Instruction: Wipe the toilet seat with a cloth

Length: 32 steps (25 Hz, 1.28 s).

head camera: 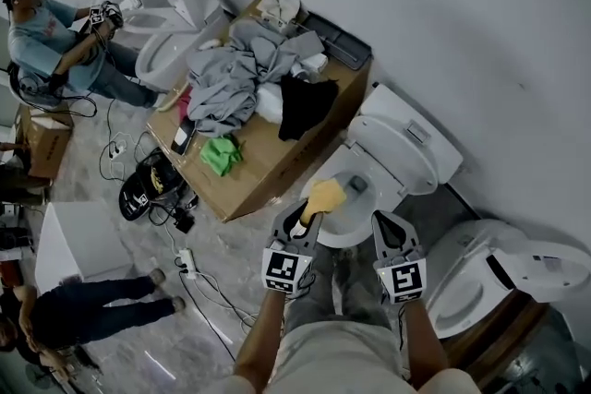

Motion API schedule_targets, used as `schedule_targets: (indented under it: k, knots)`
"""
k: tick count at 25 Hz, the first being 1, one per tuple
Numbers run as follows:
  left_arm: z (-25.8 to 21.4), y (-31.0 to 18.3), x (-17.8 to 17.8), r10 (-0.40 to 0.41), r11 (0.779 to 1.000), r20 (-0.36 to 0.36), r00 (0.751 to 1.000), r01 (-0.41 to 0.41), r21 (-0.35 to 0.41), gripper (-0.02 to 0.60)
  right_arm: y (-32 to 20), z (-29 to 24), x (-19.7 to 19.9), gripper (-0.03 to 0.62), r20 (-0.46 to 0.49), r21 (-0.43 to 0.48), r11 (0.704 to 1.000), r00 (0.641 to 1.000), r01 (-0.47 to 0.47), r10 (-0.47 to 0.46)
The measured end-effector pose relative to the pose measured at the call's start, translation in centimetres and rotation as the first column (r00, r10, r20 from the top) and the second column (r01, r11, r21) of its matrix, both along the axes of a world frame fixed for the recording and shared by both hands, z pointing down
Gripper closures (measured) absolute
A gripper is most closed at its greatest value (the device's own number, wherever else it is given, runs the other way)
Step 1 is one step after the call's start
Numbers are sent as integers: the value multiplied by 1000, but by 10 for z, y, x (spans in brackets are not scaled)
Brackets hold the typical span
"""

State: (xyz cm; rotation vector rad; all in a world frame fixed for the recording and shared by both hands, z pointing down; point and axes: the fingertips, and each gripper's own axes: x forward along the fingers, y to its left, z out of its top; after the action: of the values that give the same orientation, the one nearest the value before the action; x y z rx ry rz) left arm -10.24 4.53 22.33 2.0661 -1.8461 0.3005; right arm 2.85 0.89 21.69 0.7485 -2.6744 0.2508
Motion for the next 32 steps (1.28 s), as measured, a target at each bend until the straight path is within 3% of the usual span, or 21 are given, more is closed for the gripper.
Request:
schedule_targets:
  k: [13, 24, 32]
  knots:
    - [133, -50, -37, 87, 991, -29, 996, -89, -100, 479, -34, 121, -27, 588, -98, -84, 991, 990, -107, 99]
    - [240, -62, -41, 151, 975, -26, 988, -153, -159, 478, -42, 218, -47, 586, -136, -112, 985, 984, -127, 112]
    - [307, -66, -46, 190, 964, -26, 981, -191, -187, 479, -21, 289, -52, 586, -180, -144, 982, 979, -124, 97]
